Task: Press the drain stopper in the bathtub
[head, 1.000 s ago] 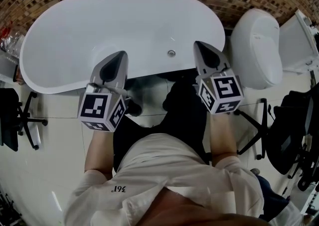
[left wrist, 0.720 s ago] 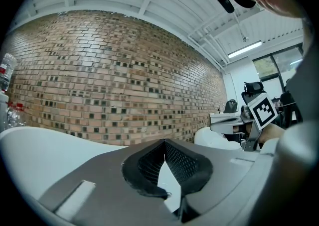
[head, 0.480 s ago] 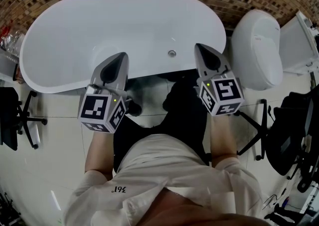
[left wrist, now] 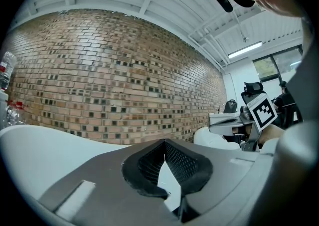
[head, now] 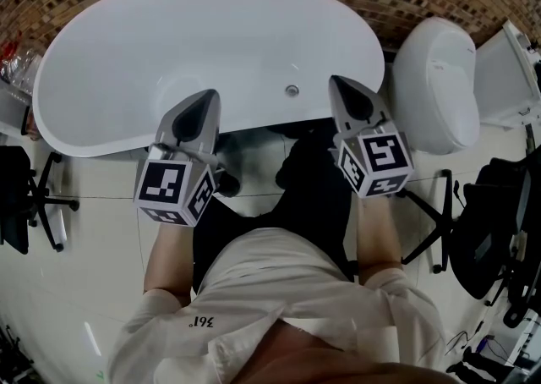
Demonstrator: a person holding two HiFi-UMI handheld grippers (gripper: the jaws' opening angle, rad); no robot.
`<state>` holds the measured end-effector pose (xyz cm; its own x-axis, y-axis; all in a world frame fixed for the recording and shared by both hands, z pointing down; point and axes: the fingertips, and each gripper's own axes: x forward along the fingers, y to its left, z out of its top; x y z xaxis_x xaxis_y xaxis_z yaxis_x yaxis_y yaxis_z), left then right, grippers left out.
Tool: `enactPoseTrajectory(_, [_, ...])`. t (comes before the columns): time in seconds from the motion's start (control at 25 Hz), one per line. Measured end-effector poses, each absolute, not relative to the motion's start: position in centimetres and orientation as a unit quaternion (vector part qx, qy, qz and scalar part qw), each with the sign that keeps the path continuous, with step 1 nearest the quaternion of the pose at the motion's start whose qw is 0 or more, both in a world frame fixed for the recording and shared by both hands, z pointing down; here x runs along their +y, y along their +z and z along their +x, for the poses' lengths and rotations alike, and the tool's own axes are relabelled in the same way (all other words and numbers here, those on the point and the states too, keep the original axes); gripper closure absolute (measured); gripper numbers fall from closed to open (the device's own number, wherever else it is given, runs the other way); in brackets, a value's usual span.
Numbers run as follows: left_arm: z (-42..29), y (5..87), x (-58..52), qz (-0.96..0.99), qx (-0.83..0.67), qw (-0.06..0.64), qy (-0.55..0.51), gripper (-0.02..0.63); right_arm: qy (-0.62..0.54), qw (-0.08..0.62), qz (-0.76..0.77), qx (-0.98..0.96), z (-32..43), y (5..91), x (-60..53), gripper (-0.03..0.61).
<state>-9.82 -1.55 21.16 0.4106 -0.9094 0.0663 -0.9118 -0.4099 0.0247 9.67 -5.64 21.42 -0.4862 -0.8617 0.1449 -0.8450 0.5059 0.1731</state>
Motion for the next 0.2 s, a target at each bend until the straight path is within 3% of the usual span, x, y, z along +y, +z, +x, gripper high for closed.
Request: enactPoseTrajectory(0.2, [-9.76, 21.04, -1.56, 0.841, -0.541, 0.026, 0.022, 0.607, -0.04, 0.113, 0.491, -0.863, 9.37, 21.58, -5.7, 0.572])
